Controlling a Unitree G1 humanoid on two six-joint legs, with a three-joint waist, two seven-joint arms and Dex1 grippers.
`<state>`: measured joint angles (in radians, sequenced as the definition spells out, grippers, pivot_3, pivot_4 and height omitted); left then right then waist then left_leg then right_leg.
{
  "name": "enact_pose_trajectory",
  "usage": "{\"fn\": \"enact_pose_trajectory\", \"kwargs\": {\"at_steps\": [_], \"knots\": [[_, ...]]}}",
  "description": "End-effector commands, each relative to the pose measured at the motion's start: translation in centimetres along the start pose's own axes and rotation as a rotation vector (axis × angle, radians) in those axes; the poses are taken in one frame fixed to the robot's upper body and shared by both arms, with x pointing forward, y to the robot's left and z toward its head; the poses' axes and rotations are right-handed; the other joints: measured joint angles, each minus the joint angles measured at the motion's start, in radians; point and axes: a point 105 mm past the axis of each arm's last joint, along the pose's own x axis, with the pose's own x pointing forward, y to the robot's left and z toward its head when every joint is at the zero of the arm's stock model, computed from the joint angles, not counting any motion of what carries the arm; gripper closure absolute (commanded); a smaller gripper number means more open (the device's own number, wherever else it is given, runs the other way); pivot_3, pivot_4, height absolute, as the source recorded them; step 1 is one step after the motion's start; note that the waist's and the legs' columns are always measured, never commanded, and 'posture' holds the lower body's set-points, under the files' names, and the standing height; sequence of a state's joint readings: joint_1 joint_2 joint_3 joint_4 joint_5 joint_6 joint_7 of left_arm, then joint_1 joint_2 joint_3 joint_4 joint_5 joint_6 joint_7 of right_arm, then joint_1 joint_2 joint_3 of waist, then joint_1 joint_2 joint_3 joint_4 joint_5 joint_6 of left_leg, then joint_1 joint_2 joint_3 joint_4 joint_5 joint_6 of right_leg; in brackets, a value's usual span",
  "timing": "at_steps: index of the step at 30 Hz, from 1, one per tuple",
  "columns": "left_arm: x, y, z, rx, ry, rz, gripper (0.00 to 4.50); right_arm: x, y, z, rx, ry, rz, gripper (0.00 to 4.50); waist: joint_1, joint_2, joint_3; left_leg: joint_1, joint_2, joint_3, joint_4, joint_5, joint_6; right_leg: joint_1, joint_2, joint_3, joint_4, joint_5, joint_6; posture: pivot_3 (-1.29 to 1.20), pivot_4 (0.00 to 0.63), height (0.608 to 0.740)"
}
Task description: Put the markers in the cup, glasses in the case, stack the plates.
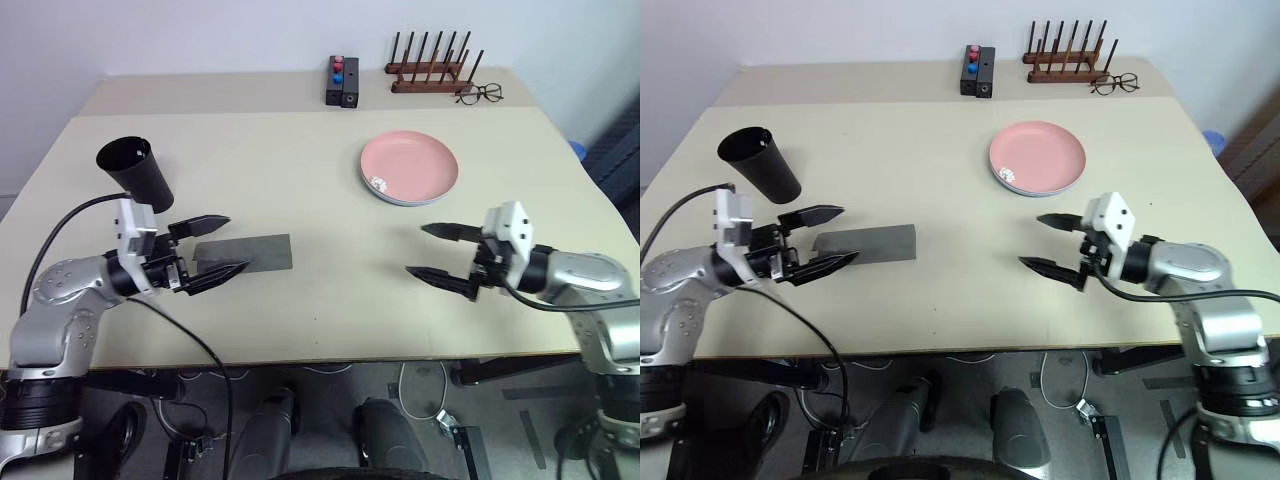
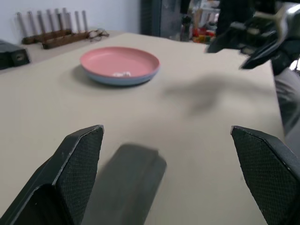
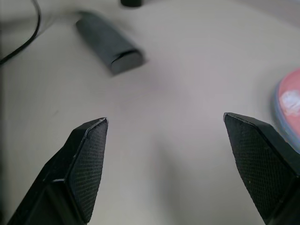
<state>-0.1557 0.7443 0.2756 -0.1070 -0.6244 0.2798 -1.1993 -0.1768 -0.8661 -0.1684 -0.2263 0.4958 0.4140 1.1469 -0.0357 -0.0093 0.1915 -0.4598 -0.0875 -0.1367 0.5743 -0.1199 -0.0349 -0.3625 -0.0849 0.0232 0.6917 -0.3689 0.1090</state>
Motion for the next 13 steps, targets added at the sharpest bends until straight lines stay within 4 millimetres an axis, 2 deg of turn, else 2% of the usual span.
{"fn": "enact_pose_trajectory", "kwargs": {"at_steps": [1,5,9,13], "knots": [[-1.8,-0.7,0.0,0.030,0.024,-0.015,0.00,-0.9,0.5,1.6,-0.054,-0.035,0.040,0.49,-0.004,0.000,0.000,0.000,0.000,0.000,-0.001,0.000,0.001,0.000,0.000,0.000,-0.003,0.000,-0.001,0.00,0.150,0.737],[-3.2,-0.9,-0.7,0.044,0.066,0.004,0.00,-1.1,0.2,2.4,-0.095,-0.051,0.029,0.49,-0.001,0.000,0.000,-0.002,0.000,0.001,-0.001,-0.002,0.003,0.000,-0.002,0.000,-0.007,0.001,0.000,0.00,0.150,0.737],[-3.8,-0.9,-0.7,0.065,0.079,0.045,0.00,-1.4,0.6,1.9,-0.113,-0.033,0.026,0.49,0.019,0.000,0.000,-0.002,0.000,0.002,-0.002,-0.002,0.003,0.000,-0.002,0.000,-0.007,0.001,0.000,0.00,0.150,0.737],[-4.8,-2.0,-2.7,0.045,0.154,0.008,0.00,-2.0,1.3,1.3,-0.108,0.011,0.066,0.49,0.025,0.000,0.000,-0.002,0.000,0.002,-0.002,-0.002,0.003,0.000,-0.003,0.000,-0.008,0.001,0.000,0.00,0.150,0.737]]}}
